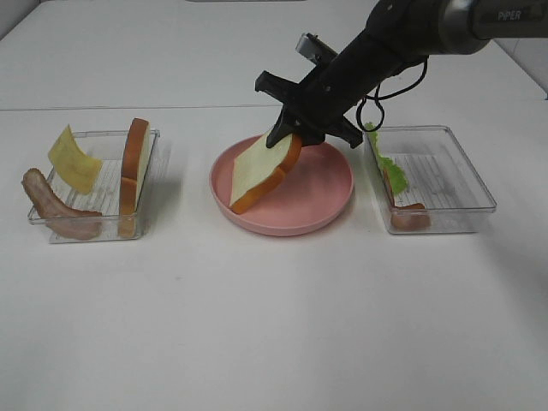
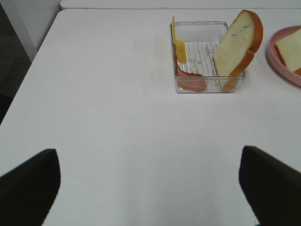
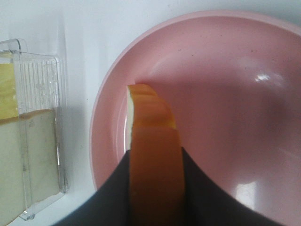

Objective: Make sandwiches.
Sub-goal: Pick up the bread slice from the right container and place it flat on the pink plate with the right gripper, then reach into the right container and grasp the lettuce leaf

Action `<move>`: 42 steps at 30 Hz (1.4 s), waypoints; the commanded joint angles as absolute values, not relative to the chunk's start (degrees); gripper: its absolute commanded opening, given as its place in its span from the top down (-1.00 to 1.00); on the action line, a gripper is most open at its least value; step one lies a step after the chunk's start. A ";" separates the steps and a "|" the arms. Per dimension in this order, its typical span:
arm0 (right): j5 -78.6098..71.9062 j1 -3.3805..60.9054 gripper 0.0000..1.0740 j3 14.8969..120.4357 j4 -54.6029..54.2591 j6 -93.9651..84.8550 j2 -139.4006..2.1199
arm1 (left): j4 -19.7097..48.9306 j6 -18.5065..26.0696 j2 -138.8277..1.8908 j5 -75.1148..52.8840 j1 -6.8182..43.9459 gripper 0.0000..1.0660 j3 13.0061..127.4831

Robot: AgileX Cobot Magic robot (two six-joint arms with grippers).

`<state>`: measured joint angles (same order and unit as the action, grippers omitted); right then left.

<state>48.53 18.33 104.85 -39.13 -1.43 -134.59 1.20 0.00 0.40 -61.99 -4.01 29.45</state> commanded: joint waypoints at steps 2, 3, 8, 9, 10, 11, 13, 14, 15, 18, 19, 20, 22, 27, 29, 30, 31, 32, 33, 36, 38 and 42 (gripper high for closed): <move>48.99 18.33 0.32 104.91 -34.55 -0.97 -133.50 | 1.15 0.00 1.38 -61.59 -4.24 -0.83 29.51; 48.99 18.33 0.32 104.91 -34.55 -0.97 -133.50 | 1.15 0.00 1.38 -61.59 -4.24 -0.83 29.51; 48.93 18.33 -0.45 104.91 -33.12 -1.15 -132.64 | 1.09 0.00 1.38 -61.59 -4.24 -0.83 29.51; 49.10 18.33 -0.55 104.91 -32.72 -1.15 -132.30 | 1.09 0.00 1.38 -61.59 -4.24 -0.83 29.51; 49.10 18.33 -0.55 104.91 -32.72 -1.15 -132.30 | 1.09 0.00 1.38 -61.59 -4.24 -0.83 29.51; 49.39 18.33 -0.54 104.91 -32.20 -1.15 -131.84 | 1.03 0.00 1.38 -61.59 -4.24 -0.83 29.51; 49.62 18.33 -0.54 104.91 -31.80 -1.15 -131.49 | 1.03 0.00 1.38 -61.59 -4.24 -0.83 29.51; 50.82 18.33 -0.54 104.91 -30.94 -1.15 -130.69 | 0.97 0.00 1.38 -61.59 -4.24 -0.83 29.51; 52.14 18.33 -0.54 104.91 -29.34 -0.97 -129.66 | 0.97 0.00 1.38 -61.59 -4.24 -0.83 29.51; 52.77 18.33 -0.54 104.91 -28.13 -0.80 -129.03 | 0.97 0.00 1.38 -61.59 -4.24 -0.83 29.51; 53.92 18.33 -0.54 104.91 -25.61 0.00 -127.65 | 0.97 0.00 1.38 -61.59 -4.24 -0.83 29.51; 54.26 18.33 -0.54 104.91 -24.12 0.00 -126.85 | 0.97 0.00 1.38 -61.59 -4.24 -0.83 29.51; 55.29 18.33 -0.54 104.91 -21.14 0.34 -125.25 | 0.97 0.00 1.38 -61.59 -4.24 -0.83 29.51; 56.49 18.33 -0.54 104.97 -16.04 0.97 -121.70 | 0.97 0.00 1.38 -61.59 -4.24 -0.83 29.51; 57.07 18.33 -0.54 105.42 -13.81 1.26 -120.78 | 0.97 0.00 1.38 -61.59 -4.24 -0.83 29.51; 57.35 18.33 -0.54 105.71 -12.32 1.49 -120.49 | 0.97 0.00 1.38 -61.59 -4.24 -0.83 29.51; 57.87 18.33 -0.54 106.28 -9.34 2.41 -120.21 | 0.97 0.00 1.38 -61.59 -4.24 -0.83 29.51; 57.87 18.33 -0.54 106.28 -9.34 2.41 -120.21 | 0.97 0.00 1.38 -61.59 -4.24 -0.83 29.51; 58.44 18.33 -0.54 106.68 -8.19 2.98 -120.21 | 0.97 0.00 1.38 -61.59 -4.24 -0.83 29.51; 59.76 18.33 -0.54 106.91 -5.73 3.78 -120.21 | 0.97 0.00 1.38 -61.59 -4.24 -0.83 29.51; 60.56 18.33 -0.54 106.91 -4.01 4.93 -120.49 | 0.97 0.00 1.38 -61.59 -4.24 -0.83 29.51; 60.22 18.33 -0.53 106.91 1.15 9.00 -121.87 | 0.97 0.00 1.38 -61.59 -4.24 -0.83 29.51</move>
<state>60.62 18.39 106.68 -1.95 6.70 -121.01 1.20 0.00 0.40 -61.99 -4.01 29.45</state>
